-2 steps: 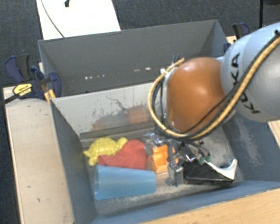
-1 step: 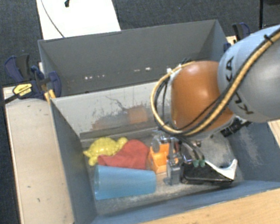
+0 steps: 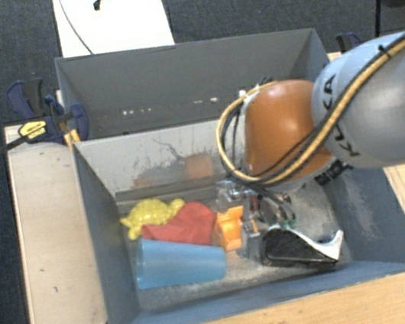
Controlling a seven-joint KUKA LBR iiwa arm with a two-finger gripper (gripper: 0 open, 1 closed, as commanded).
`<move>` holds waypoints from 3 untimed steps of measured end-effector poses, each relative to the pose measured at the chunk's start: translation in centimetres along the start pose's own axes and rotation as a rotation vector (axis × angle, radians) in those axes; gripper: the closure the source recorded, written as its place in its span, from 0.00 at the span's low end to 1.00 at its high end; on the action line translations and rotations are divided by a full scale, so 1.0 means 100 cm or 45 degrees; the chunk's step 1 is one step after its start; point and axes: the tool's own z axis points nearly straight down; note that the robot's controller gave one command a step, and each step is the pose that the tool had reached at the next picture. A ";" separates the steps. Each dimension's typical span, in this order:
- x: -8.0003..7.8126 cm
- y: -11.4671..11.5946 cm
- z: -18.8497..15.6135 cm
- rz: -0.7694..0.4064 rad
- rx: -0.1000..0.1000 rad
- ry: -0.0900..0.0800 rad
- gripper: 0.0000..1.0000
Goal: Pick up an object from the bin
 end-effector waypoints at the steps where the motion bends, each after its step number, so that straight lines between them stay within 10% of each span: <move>1: -0.013 -0.006 0.018 -0.021 -0.001 -0.002 0.00; 3: -0.017 -0.008 0.054 0.360 -0.010 -0.021 0.00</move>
Offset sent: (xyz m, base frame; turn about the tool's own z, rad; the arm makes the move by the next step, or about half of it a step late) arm 0.0198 -0.0036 -0.0596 0.2081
